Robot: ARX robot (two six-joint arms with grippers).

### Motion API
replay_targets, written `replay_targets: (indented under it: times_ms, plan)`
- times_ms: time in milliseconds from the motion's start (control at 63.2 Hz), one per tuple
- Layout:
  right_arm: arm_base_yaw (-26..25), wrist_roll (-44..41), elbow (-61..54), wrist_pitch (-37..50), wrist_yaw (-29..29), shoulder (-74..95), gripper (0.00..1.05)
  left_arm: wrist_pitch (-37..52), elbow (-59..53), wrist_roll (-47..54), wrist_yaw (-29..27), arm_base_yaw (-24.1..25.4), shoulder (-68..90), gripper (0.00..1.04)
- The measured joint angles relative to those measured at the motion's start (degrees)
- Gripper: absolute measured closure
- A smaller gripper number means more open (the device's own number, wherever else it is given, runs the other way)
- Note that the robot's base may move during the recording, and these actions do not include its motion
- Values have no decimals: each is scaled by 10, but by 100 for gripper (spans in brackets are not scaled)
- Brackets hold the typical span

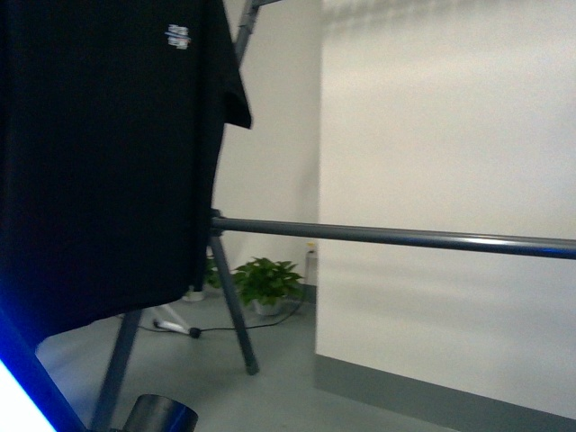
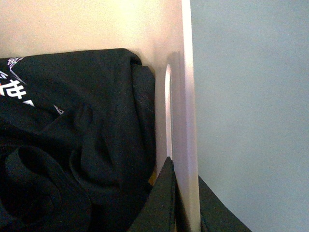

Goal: Move hamper under clothes hanger

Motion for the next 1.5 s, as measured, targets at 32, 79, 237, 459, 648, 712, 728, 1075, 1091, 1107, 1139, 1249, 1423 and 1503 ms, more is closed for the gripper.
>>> replay_targets:
  times_ms: [32, 79, 237, 459, 648, 712, 728, 1075, 1091, 1107, 1139, 1249, 1423, 1503]
  plan:
    - [0, 0, 0, 0, -1, 0, 102, 0, 0, 0, -1, 0, 0, 101]
    - [0, 0, 0, 0, -2, 0, 102, 0, 0, 0, -1, 0, 0, 101]
    - [0, 0, 0, 0, -2, 0, 102, 0, 0, 0, 0, 0, 0, 101]
    - [-12, 0, -2, 0, 7, -1, 102, 0, 0, 0, 5, -12, 0, 101]
    - [-18, -2, -2, 0, 13, -2, 102, 0, 0, 0, 9, -20, 0, 101]
    - [-11, -1, -2, 0, 1, -2, 102, 0, 0, 0, 0, -11, 0, 101]
    - [-8, -1, -2, 0, -2, -2, 102, 0, 0, 0, -1, -9, 0, 101]
    - [8, 0, -1, 0, -3, -2, 102, 0, 0, 0, -7, 6, -1, 101]
    - [7, 0, -1, 0, -2, -2, 102, 0, 0, 0, -4, 4, -1, 101]
    - [5, 0, -2, 0, -1, -2, 102, 0, 0, 0, -4, 4, -1, 101]
    - [4, 0, -1, 0, 0, -2, 102, 0, 0, 0, -2, 2, -1, 101]
    - [-2, 0, -2, 0, 2, -2, 102, 0, 0, 0, 1, -4, -1, 101]
    - [5, 0, -2, 0, -3, -2, 102, 0, 0, 0, -4, 3, -1, 101]
    - [7, 0, -2, 0, -7, -2, 102, 0, 0, 0, -9, 6, -1, 101]
